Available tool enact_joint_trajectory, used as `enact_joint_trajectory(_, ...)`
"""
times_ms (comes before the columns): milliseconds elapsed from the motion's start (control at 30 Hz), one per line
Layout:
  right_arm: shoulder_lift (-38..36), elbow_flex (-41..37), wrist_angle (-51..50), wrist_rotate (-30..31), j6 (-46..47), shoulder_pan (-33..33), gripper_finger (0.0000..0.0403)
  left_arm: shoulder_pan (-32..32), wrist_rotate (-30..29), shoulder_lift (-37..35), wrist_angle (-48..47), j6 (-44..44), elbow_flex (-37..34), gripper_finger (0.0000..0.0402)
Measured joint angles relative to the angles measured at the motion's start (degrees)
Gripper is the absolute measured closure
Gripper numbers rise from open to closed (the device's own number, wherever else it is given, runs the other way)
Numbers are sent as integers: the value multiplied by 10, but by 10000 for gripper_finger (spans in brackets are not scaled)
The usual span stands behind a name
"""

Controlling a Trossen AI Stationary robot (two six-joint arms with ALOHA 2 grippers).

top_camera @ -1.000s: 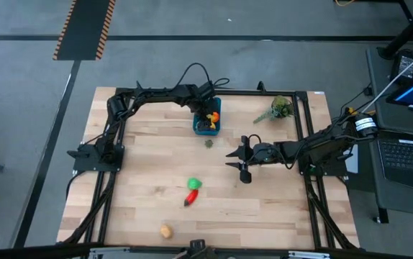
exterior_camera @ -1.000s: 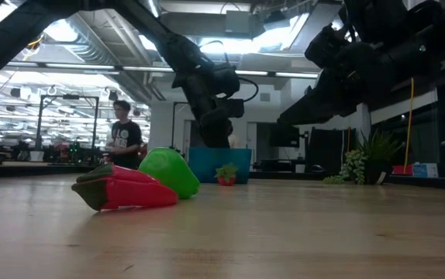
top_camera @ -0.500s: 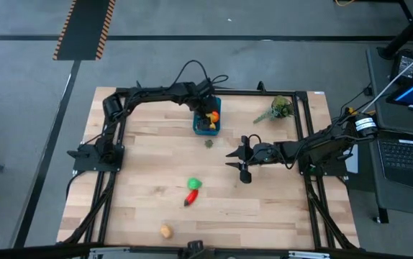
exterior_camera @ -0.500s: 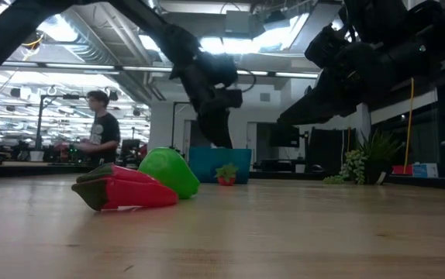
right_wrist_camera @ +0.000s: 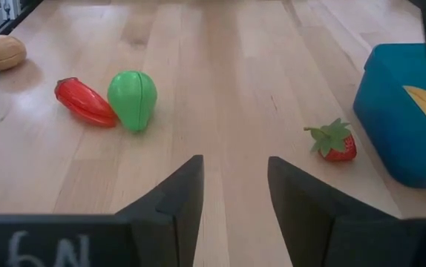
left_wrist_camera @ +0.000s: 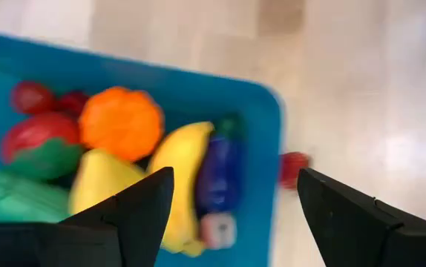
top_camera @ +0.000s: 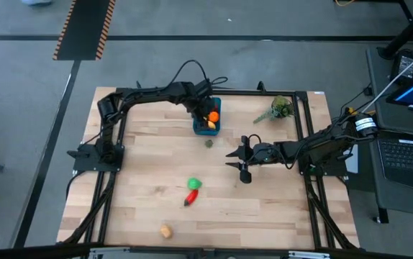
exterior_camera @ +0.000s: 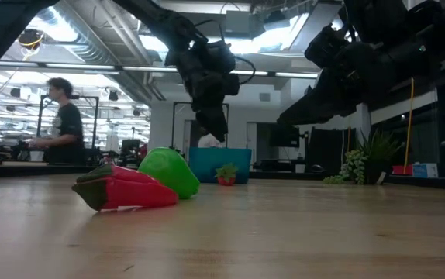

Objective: Pick and placing Produce into tupperware
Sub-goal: Put the strawberry into the blue bin

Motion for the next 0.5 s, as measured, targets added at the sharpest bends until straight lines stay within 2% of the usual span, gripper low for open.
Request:
enact_joint_trajectory(133, 0, 0, 0, 0, 0, 0, 250, -16, 38, -10, 5, -4, -1, 122)
enact_joint_trajectory(300, 0, 0, -1, 0, 0, 0, 250, -48, 61, -60, 50, -12, -18, 121)
enact_joint_trajectory(500, 0, 0, -10, -1, 3, 2, 250, -86, 49, -196, 189, -56, -159, 121)
